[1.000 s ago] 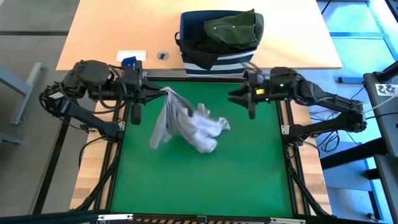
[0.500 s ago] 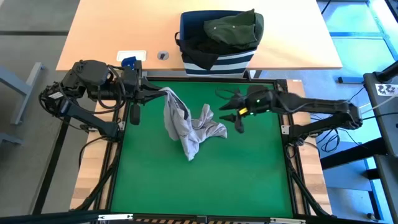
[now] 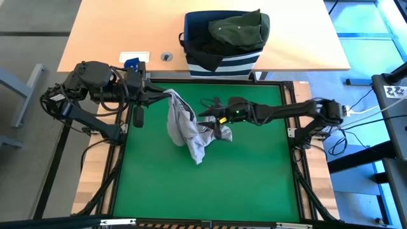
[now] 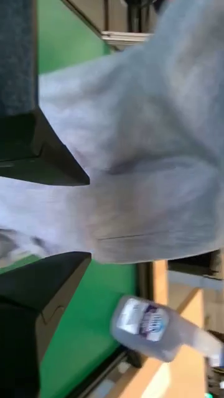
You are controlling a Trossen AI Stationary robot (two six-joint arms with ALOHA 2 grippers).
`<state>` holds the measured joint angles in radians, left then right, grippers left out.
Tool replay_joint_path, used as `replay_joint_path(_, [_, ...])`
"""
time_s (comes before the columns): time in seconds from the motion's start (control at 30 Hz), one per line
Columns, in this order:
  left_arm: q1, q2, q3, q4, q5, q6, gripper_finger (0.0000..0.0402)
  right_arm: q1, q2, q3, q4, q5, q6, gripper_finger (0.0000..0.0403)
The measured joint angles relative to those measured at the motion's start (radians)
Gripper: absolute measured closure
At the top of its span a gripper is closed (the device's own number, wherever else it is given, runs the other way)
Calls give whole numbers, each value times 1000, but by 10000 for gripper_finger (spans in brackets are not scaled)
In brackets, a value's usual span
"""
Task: Fold Laundry from Bin
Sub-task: Fold the gray shirt
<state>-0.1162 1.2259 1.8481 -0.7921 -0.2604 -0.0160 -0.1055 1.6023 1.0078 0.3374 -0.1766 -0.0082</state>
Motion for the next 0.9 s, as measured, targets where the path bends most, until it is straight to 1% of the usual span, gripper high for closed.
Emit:
replay_joint_path(0.07, [0, 0, 0, 0, 0, 0, 397, 2, 28, 14, 11, -37, -5, 221])
replay_joint_path(0.13, [0, 0, 0, 0, -4, 0, 397, 2, 54, 34, 13, -49, -24, 221])
replay_joint_path(0.17, [0, 0, 0, 0, -6, 0, 397, 2, 65, 46, 10, -34, -27, 221])
replay_joint_path(0.27, [0, 0, 0, 0, -8, -1, 397, 1, 94, 81, 16, 54, -26, 221])
replay_joint_path(0.3, [0, 0, 0, 0, -8, 0, 397, 0, 105, 92, 16, 55, -26, 221])
replay_joint_path(0.33, [0, 0, 0, 1, -8, 0, 397, 0, 118, 104, 16, 46, -26, 221])
replay_joint_path(0.43, [0, 0, 0, 0, -8, 0, 397, 1, 152, 131, 11, -27, -25, 221])
replay_joint_path(0.5, [0, 0, 0, 0, -8, 0, 397, 3, 167, 143, 10, -42, -26, 226])
replay_joint_path(0.57, [0, 0, 0, 0, -8, 0, 397, 3, 170, 150, -5, -41, -27, 252])
replay_joint_path(0.6, [0, 0, 0, 0, -8, 0, 397, 1, 169, 153, -7, -27, -29, 276])
replay_joint_path(0.7, [0, 0, 0, -1, -8, -1, 397, -8, 124, 165, -70, -5, -88, 369])
replay_joint_path(0.73, [0, 0, 0, -1, -8, -4, 397, -7, 95, 174, -109, 10, -118, 385])
replay_joint_path(0.8, [0, 0, 0, -4, -8, -5, 397, -6, 24, 197, -230, 75, -162, 383])
replay_joint_path(0.9, [-2, 1, 0, -8, -9, -8, 397, -6, -94, 252, -480, 119, -212, 383])
